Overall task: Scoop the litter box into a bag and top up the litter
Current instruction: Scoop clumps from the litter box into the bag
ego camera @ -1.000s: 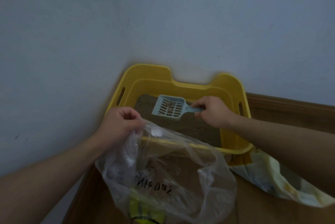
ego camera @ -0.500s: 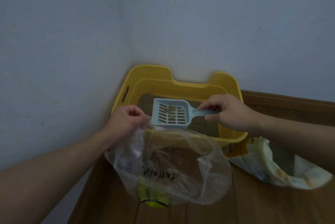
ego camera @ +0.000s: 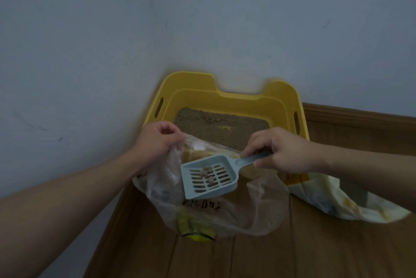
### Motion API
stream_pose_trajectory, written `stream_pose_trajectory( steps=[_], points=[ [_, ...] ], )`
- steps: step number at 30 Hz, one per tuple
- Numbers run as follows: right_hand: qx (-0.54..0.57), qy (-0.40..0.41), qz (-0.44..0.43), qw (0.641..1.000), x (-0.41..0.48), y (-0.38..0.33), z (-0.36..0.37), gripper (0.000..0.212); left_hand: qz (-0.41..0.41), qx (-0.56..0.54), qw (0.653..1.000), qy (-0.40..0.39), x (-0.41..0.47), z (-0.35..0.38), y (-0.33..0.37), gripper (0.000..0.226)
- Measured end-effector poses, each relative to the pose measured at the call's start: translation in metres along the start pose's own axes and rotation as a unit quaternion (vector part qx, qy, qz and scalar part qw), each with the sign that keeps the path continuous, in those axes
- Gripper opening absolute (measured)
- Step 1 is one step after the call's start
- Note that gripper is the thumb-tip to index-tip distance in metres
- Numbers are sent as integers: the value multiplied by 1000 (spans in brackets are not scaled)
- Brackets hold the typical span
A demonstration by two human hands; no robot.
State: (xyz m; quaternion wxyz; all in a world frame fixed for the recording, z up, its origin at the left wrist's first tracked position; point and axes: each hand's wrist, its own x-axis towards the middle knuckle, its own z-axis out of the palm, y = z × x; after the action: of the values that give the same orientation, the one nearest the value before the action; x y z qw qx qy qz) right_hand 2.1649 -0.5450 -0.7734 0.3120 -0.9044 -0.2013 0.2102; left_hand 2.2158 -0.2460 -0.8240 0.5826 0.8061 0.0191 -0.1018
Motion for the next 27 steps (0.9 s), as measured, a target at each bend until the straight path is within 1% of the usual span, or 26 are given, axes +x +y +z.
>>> stream_pose_trajectory(
  steps=[3, 6, 9, 17, 21, 24, 27],
  points=[
    [-9, -1, 0, 1000, 0, 3, 1, 23, -1, -7, 1000, -3, 0, -2, 0, 29],
    [-27, -3, 4, 1000, 0, 6, 3, 20, 1, -6, 1000, -19, -2, -3, 1, 24],
    [-30, -7, 21, 999, 1, 8, 3, 21, 9, -1, 1000, -20, -3, -1, 3, 17],
    [-27, -14, 38, 999, 5, 3, 3, 22, 9, 0, 1000, -21, -4, -1, 3, 16],
    [-24, -10, 33, 999, 4, 3, 4, 21, 6, 3, 1000, -23, -4, -2, 4, 17],
    [11, 20, 21, 1000, 3, 5, 3, 19, 4, 3, 1000, -22, -5, -3, 4, 15],
    [58, 40, 5, 998, 3, 9, 0, 21, 0, 4, 1000, -21, -4, -4, 4, 13]
  ],
)
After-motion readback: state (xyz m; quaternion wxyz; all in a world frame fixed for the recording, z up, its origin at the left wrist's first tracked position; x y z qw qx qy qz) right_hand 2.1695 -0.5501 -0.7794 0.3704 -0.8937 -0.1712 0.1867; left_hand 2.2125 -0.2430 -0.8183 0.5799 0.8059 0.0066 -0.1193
